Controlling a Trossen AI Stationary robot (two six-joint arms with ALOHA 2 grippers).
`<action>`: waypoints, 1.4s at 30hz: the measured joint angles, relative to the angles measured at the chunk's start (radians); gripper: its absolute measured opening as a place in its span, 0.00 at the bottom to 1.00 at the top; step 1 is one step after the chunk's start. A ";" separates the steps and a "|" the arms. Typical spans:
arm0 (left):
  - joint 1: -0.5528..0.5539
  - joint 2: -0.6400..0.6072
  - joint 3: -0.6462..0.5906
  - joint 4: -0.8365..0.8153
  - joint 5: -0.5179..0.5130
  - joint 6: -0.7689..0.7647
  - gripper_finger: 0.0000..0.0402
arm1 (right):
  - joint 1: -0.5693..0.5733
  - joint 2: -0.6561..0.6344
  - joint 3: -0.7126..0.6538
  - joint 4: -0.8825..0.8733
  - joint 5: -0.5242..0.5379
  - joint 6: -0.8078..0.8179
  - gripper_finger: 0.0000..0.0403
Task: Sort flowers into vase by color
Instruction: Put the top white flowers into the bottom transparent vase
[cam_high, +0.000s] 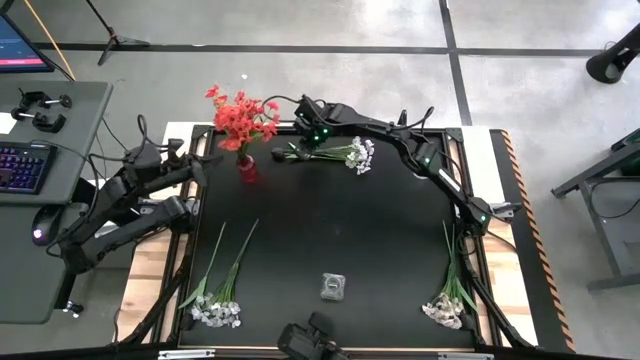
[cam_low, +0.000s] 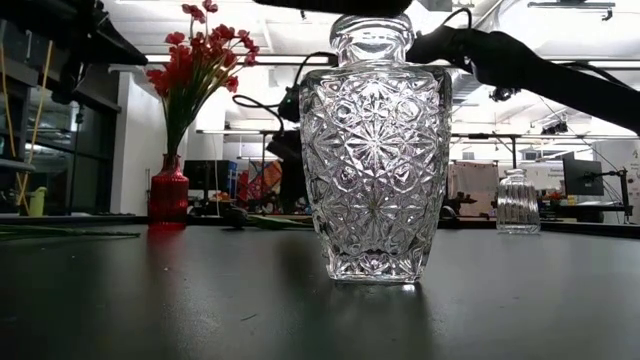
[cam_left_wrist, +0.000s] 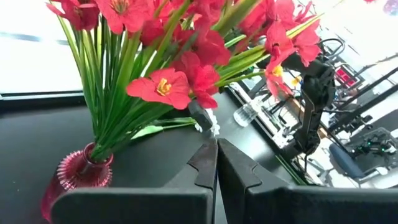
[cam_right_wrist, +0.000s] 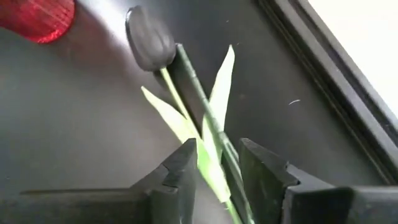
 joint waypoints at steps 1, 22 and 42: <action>-0.001 0.001 0.000 0.000 0.000 0.000 0.00 | 0.000 0.000 0.000 -0.004 -0.001 0.000 0.26; -0.003 0.002 0.000 -0.006 -0.011 0.003 0.00 | -0.043 0.045 0.001 0.007 -0.084 0.138 0.33; -0.003 0.002 0.000 -0.006 -0.017 0.004 0.00 | -0.027 0.027 0.016 -0.019 -0.012 0.006 0.02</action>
